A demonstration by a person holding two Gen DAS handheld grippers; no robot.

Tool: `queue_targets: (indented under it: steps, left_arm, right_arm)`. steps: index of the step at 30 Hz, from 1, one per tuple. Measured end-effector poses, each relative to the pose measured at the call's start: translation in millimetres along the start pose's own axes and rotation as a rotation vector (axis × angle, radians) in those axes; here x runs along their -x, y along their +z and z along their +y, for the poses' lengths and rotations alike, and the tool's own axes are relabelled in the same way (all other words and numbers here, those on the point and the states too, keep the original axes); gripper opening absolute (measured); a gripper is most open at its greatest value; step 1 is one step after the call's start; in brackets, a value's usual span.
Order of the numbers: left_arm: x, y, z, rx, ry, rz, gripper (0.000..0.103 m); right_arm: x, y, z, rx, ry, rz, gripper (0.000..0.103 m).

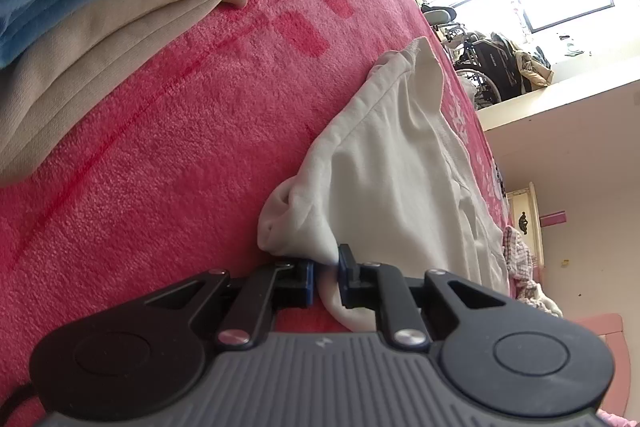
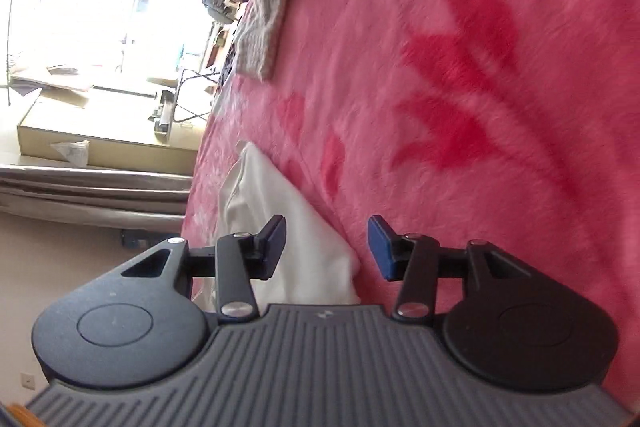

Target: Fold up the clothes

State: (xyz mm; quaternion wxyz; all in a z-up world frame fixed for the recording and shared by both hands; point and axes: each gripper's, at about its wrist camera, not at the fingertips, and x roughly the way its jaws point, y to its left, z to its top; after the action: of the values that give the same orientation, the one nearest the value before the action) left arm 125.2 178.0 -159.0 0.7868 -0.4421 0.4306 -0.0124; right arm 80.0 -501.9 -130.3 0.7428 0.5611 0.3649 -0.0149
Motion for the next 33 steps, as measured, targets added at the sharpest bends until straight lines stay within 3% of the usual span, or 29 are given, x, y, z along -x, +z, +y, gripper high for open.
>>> queue_targets:
  steps: [9, 19, 25, 31, 33]
  left_arm:
    - [0, 3, 4, -0.004, 0.0, 0.003, 0.015]
    - [1, 3, 4, 0.0, -0.003, 0.004, 0.015]
    - [2, 2, 5, 0.0, -0.005, 0.002, 0.015]
    - [2, 2, 6, 0.008, -0.019, 0.009, 0.015]
    - [2, 3, 8, 0.018, -0.031, 0.015, 0.017]
  right_arm:
    - [16, -22, -22, -0.057, -0.042, 0.093, 0.052]
    - [14, -29, -14, -0.039, -0.064, 0.122, 0.058]
    - [6, -38, -13, -0.063, -0.023, 0.151, 0.061]
    - [-20, -67, -19, -0.108, 0.024, 0.239, 0.063]
    - [-27, -68, -18, -0.109, 0.043, 0.225, 0.065]
